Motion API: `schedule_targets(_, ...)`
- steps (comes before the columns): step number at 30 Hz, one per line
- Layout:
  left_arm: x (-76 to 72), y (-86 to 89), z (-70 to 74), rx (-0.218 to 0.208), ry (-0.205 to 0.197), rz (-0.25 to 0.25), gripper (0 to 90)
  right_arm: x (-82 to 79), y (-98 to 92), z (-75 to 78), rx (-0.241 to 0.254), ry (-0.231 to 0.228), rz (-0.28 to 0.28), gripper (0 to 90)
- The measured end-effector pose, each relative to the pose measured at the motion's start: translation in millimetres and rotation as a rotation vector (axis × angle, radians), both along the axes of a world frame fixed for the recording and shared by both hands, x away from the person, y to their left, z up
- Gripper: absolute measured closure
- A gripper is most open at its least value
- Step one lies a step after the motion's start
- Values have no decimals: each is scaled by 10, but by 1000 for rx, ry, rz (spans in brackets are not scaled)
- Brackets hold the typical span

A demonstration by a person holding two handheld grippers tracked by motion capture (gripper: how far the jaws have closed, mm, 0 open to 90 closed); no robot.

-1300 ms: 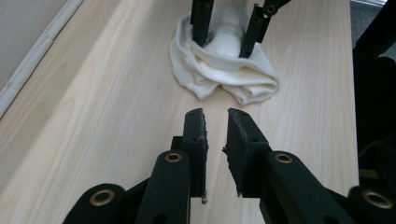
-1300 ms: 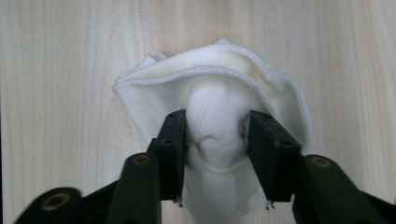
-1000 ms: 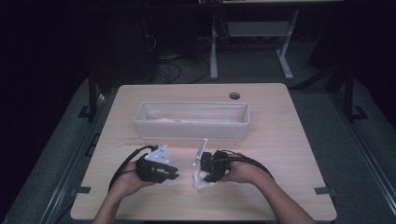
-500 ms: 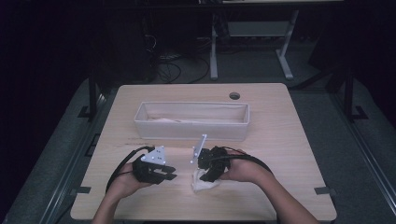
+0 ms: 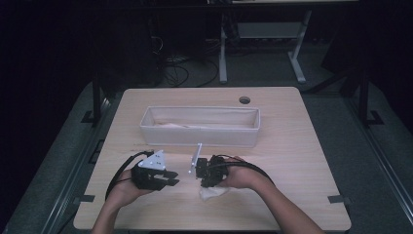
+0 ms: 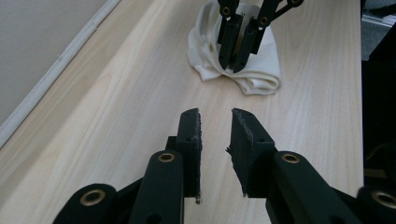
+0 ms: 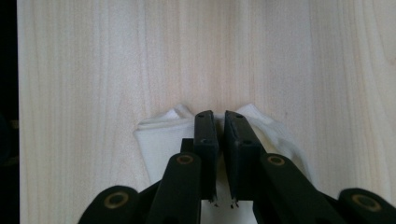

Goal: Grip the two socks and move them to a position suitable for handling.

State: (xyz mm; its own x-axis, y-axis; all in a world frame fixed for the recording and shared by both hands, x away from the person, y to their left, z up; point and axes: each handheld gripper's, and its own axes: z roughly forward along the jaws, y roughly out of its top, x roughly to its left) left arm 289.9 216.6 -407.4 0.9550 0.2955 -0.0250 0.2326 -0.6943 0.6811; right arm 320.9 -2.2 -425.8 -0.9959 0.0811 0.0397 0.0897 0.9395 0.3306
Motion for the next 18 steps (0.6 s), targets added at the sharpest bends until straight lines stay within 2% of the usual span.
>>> schedule_targets(3, 0, -8, -6, 2, 3, -2, 734, 5, -21, 51, 27, 8, -5, 772)
schedule_targets(5, 0, -19, -14, 3, 6, -6, 733, 10, -70, 141, 60, 1, -14, 740)
schedule_targets(8, -1, -40, -24, 8, 11, -10, 732, 4, -140, 283, 51, -37, 0, 665)
schedule_targets(10, -3, -48, -28, 3, 13, -10, 731, -15, -190, 349, 38, -86, 54, 586)
schedule_targets(15, 7, -46, -23, 2, 10, -14, 730, 8, -225, 322, -8, -105, 183, 501)
schedule_targets(18, 11, -39, -30, 5, 14, -13, 730, 40, -205, 256, -38, -98, 226, 457)
